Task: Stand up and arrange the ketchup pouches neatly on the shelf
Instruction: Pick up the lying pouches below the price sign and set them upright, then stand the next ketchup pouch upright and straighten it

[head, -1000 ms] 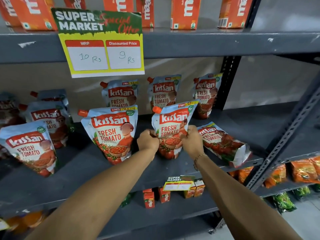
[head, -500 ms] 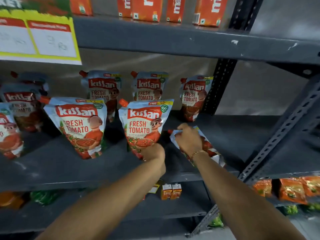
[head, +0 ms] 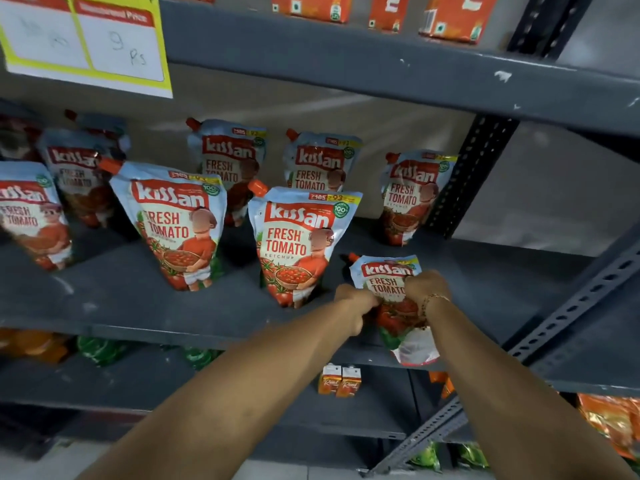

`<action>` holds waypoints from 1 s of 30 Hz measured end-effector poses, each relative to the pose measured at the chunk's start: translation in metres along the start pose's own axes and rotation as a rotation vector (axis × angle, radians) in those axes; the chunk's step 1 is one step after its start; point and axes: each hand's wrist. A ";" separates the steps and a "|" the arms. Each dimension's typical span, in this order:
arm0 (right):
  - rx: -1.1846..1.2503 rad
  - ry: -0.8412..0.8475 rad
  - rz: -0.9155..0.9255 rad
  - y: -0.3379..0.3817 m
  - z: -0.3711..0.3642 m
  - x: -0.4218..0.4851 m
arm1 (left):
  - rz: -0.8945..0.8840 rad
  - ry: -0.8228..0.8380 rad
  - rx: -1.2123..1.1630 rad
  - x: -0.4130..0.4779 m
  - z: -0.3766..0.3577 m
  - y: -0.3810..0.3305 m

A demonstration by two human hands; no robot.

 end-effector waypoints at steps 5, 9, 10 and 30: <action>0.239 -0.179 -0.035 -0.006 0.008 -0.004 | -0.224 -0.057 0.032 -0.006 -0.004 -0.012; 0.407 -0.483 0.149 0.004 0.016 -0.021 | -0.405 -0.025 -0.037 -0.013 -0.007 -0.032; 0.481 -0.543 0.213 0.005 0.017 -0.023 | -0.457 -0.009 -0.048 -0.014 -0.006 -0.036; 0.853 -0.365 0.007 -0.016 0.013 -0.048 | -0.541 -0.159 0.054 -0.023 -0.005 -0.028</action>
Point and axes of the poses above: each hand's wrist, its own x-axis towards the middle knuckle, its own z-axis out of the back of the hand, y = z × x, and after that the axes turned 10 degrees about -y, right-handed
